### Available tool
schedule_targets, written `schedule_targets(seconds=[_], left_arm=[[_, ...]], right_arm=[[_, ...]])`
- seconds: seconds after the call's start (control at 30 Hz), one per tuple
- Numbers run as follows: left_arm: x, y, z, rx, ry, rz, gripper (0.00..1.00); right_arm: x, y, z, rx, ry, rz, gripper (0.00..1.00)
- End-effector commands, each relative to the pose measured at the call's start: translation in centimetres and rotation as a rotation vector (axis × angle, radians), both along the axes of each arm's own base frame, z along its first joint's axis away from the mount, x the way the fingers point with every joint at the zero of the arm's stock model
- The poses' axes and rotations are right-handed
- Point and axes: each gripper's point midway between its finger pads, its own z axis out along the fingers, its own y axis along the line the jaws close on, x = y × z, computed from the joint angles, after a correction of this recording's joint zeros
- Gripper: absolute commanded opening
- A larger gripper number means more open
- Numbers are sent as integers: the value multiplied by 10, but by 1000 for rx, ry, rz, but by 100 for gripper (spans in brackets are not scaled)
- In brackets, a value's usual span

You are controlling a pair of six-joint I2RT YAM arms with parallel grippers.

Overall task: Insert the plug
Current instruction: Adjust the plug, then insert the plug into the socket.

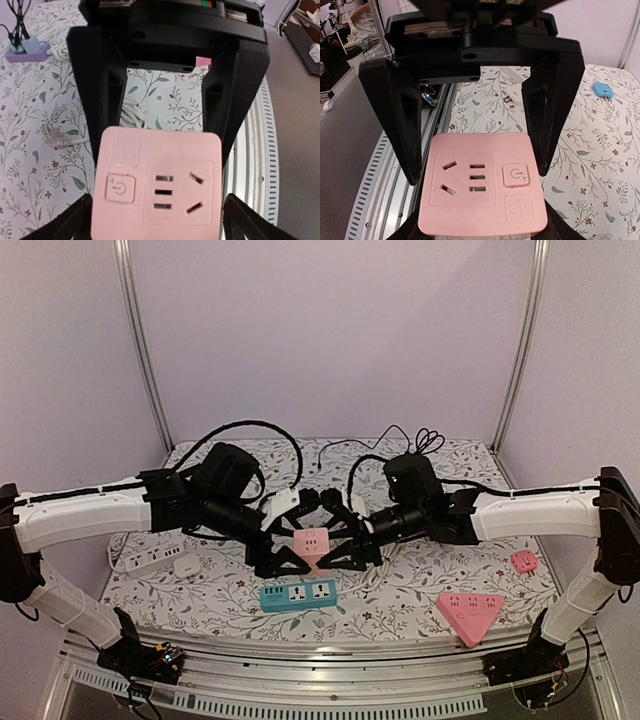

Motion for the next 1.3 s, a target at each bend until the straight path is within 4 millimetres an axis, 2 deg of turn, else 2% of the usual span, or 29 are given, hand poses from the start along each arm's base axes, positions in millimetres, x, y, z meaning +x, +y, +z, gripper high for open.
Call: schedule_targets(seconds=[0.0, 0.27, 0.57, 0.77, 0.97, 1.27], left_arm=[[6, 4, 0, -20, -83, 64, 88], [10, 17, -23, -59, -71, 180, 82], [20, 6, -57, 21, 6, 205, 76], [19, 7, -63, 31, 3, 203, 70], [17, 4, -68, 31, 25, 193, 68], [18, 0, -79, 55, 57, 192, 67]], right_arm=[[4, -2, -29, -29, -22, -19, 0], [8, 0, -52, -6, -55, -31, 0], [13, -1, -78, 9, -40, -27, 0], [12, -5, -90, 4, -24, -40, 0], [7, -9, -107, -28, 5, -34, 0], [8, -7, -117, -27, 3, -25, 0]])
